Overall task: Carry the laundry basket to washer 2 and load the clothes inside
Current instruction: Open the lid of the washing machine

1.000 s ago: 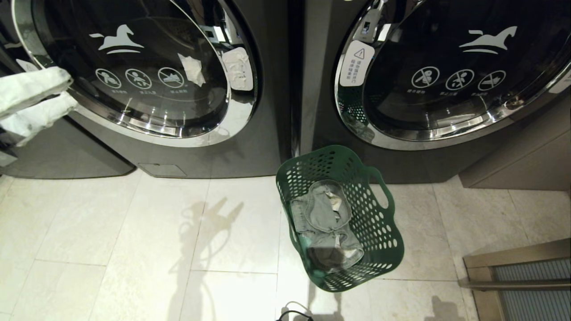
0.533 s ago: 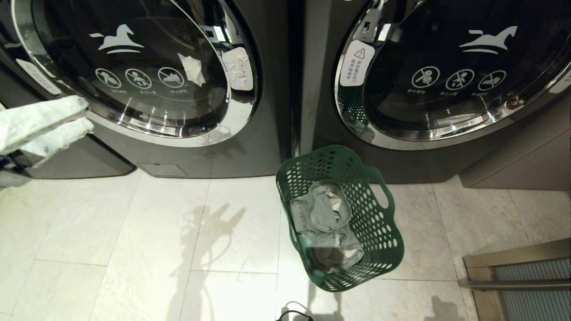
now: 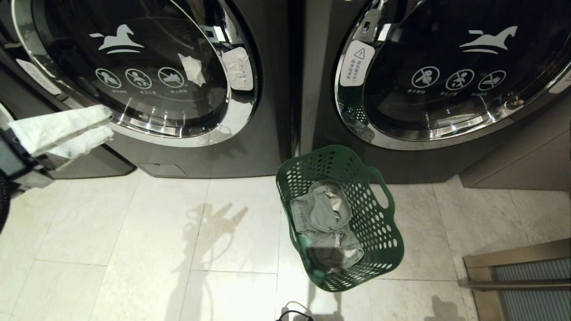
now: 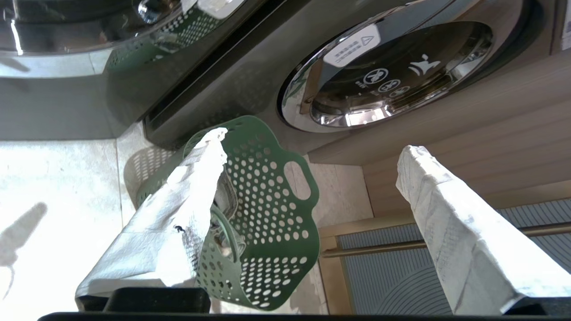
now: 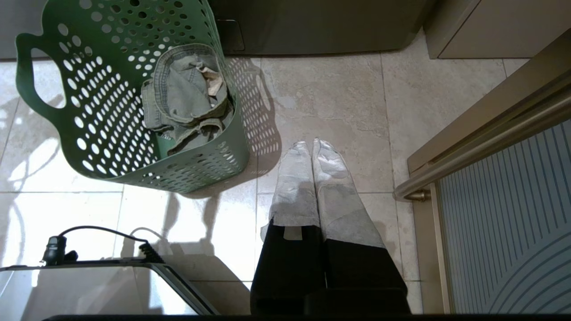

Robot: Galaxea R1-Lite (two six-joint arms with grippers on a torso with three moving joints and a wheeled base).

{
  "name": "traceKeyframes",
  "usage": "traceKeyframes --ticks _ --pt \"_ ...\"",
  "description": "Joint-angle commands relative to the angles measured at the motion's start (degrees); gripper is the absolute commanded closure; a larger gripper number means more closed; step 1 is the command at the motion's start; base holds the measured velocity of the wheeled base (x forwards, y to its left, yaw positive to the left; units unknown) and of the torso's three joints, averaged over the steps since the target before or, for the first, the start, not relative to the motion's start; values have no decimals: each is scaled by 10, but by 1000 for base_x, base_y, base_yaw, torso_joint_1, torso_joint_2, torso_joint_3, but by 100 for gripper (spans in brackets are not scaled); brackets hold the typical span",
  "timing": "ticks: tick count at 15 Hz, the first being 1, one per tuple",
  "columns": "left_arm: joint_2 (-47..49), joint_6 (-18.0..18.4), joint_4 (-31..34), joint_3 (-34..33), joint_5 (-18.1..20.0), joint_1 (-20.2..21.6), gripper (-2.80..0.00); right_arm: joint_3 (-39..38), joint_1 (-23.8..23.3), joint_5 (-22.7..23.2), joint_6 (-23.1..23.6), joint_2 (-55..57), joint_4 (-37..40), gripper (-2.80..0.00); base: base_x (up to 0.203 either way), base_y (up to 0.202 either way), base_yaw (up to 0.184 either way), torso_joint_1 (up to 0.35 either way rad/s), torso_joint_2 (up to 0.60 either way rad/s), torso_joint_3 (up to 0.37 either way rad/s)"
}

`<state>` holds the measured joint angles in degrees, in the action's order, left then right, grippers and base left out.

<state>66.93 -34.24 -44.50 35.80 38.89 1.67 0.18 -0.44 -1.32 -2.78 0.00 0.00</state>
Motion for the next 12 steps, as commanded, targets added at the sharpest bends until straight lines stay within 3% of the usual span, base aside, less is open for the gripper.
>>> traceKeyframes --ticks 1,8,12 --pt "29 -2 -4 -1 2 -1 -280 0 0 0 0 1 0 0 0 0 0 0 0 0" --pt "109 6 -31 18 3 -54 -280 0 0 0 0 1 0 0 0 0 0 0 0 0" --pt "232 90 -71 74 3 -75 -280 0 0 0 0 1 0 0 0 0 0 0 0 0"
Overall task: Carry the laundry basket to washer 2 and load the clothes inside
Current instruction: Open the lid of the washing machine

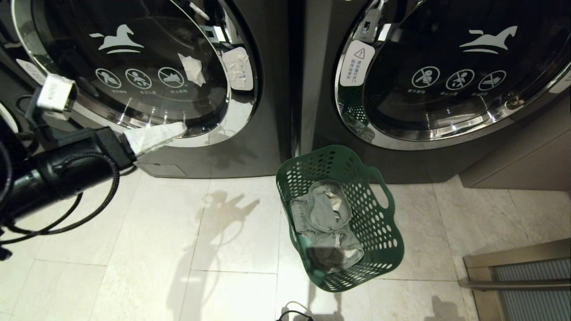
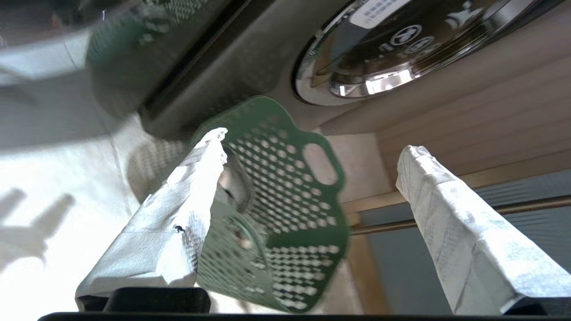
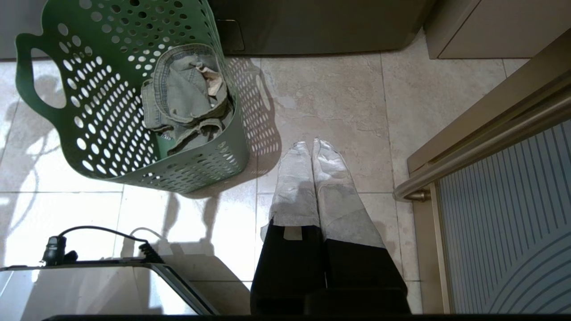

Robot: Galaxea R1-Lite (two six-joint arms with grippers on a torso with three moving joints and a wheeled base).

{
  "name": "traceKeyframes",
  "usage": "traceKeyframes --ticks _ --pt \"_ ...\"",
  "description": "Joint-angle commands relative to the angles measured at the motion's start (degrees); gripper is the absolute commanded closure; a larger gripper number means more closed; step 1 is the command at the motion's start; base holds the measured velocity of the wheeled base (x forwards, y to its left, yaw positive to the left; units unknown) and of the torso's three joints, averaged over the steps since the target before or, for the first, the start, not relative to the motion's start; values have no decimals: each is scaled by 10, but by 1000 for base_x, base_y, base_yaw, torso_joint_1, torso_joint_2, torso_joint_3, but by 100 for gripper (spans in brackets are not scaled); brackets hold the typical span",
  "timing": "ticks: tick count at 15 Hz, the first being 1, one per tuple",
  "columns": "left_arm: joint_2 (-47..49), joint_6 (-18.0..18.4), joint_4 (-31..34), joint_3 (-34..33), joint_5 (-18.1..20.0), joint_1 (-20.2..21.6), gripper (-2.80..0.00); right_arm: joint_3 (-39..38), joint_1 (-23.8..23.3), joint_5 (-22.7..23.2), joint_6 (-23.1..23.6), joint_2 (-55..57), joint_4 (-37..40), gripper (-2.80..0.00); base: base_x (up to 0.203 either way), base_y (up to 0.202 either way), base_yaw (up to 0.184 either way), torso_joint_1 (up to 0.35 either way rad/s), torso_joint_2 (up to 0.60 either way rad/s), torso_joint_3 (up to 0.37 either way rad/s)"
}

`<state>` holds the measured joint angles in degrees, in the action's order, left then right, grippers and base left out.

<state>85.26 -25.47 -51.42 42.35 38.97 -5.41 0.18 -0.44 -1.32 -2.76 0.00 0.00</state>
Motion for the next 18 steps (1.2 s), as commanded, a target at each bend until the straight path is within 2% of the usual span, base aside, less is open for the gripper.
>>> traceKeyframes --ticks 1,4,7,11,18 --pt "75 27 -9 39 2 -9 -280 0 0 0 0 1 0 0 0 0 0 0 0 0" --pt "139 92 -15 128 1 -31 -280 0 0 0 0 1 0 0 0 0 0 0 0 0" --pt "193 113 -16 211 -4 -49 -280 0 0 0 0 1 0 0 0 0 0 0 0 0" --pt "266 200 -16 294 -56 -51 -280 0 0 0 0 1 1 0 0 0 0 0 0 0" --pt "302 212 -10 388 -105 -62 -280 1 0 -1 1 1 1 0 0 0 0 0 0 0"
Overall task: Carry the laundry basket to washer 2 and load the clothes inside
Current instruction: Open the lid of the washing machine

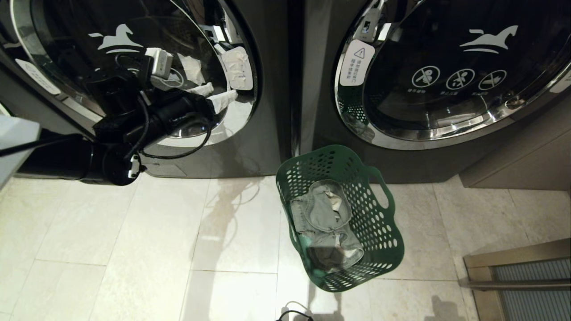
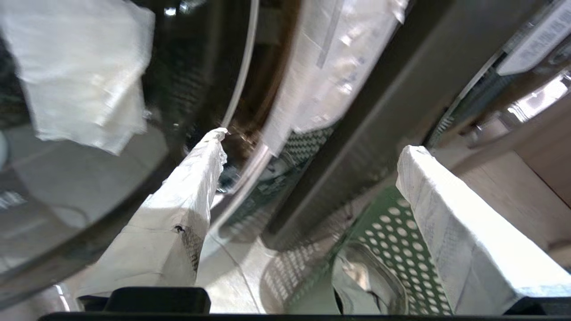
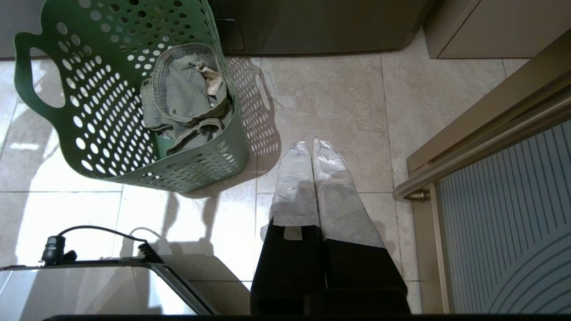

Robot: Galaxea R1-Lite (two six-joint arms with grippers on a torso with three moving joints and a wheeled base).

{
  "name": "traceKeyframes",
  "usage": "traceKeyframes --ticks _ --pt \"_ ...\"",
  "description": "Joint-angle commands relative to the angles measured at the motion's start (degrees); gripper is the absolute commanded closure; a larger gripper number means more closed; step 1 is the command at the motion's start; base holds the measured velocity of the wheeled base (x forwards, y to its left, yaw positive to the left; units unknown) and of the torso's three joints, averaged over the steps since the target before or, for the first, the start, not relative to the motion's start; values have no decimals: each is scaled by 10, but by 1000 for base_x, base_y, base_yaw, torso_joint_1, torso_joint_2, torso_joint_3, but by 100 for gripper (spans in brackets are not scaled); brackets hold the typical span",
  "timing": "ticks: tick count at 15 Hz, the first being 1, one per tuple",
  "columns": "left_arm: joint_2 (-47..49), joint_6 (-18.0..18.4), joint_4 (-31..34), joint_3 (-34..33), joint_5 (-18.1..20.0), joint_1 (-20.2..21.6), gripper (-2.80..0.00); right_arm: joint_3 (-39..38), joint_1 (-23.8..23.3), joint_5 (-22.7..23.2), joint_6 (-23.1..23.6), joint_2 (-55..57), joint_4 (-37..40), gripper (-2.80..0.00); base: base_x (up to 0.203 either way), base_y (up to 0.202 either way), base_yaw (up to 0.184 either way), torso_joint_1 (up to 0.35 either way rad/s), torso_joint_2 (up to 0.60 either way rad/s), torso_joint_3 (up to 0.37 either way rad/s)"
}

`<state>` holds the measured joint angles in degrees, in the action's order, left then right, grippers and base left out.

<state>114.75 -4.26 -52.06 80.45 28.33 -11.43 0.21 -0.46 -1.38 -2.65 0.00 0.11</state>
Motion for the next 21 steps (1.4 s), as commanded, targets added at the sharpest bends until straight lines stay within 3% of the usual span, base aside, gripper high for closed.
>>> traceKeyframes --ticks 1,8,19,21 --pt "9 0 -2 18 -1 -2 -280 1 0 1 0 1 0 0 0 0 0 0 0 0" --pt "51 25 10 111 -32 -3 -280 1 0 0 0 1 1 0 0 0 0 0 0 0" --pt "48 20 3 109 -27 -61 -280 1 0 0 0 1 2 0 0 0 0 0 0 0" --pt "51 17 2 108 -2 -63 -280 1 0 0 0 1 2 0 0 0 0 0 0 0"
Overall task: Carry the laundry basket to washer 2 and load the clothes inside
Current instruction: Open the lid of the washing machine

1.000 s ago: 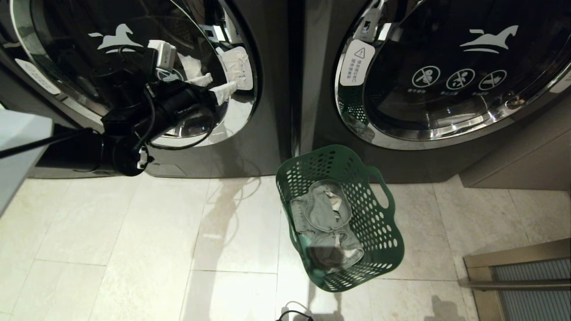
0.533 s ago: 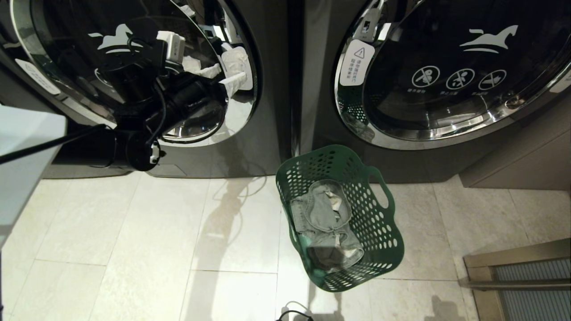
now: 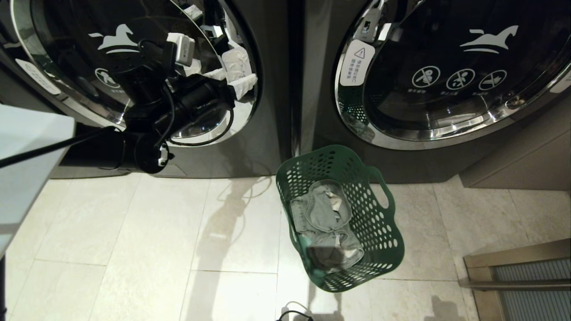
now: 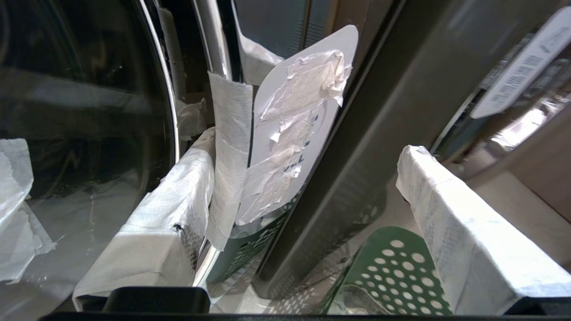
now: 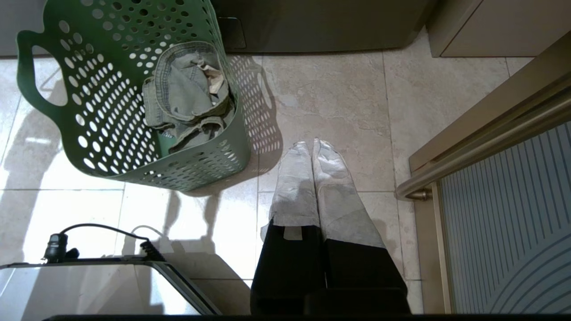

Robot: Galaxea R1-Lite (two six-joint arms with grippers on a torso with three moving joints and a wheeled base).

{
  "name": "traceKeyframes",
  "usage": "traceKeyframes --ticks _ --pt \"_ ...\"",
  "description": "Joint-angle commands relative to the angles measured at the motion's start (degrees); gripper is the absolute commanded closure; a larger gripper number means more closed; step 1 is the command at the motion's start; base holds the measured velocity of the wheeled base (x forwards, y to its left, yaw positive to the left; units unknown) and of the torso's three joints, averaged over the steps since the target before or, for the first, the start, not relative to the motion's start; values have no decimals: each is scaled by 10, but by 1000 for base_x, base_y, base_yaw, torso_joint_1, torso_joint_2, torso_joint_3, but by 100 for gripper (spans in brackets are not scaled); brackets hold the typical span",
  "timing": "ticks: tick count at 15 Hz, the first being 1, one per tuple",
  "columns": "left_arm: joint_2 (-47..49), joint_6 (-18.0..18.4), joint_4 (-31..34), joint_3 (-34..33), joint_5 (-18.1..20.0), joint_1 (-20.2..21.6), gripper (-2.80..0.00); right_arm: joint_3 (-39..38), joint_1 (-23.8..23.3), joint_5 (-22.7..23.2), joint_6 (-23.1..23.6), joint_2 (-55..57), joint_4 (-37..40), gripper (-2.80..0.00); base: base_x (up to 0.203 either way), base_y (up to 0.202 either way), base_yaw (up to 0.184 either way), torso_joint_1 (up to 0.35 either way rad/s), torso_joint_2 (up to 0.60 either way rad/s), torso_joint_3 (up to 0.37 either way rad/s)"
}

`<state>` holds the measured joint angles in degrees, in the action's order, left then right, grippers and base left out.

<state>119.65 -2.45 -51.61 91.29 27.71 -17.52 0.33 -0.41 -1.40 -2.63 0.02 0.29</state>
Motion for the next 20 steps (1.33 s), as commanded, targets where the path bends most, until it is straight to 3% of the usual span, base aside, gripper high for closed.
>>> traceKeyframes --ticks 1,7,10,13,14,17,20 --pt "-1 0 -2 -1 27 -2 -280 0 0 0 0 1 0 0 0 0 0 0 0 0" --pt "-13 -1 -11 -44 98 -7 -280 0 0 0 1 1 0 0 0 0 0 0 0 0" --pt "-28 0 -16 -69 95 -4 -280 0 0 0 0 1 0 0 0 0 0 0 0 0" --pt "-84 -9 -15 -165 96 11 -280 0 1 0 0 1 0 0 0 0 0 0 0 0" --pt "-105 -13 -16 -199 95 22 -280 0 1 0 0 1 0 0 0 0 0 0 0 0" --pt "-149 -21 -20 -269 83 113 -280 0 0 0 0 1 0 0 0 0 0 0 0 0" --pt "-166 -77 -50 -317 94 221 -280 0 1 0 0 1 0 0 0 0 0 0 0 0"
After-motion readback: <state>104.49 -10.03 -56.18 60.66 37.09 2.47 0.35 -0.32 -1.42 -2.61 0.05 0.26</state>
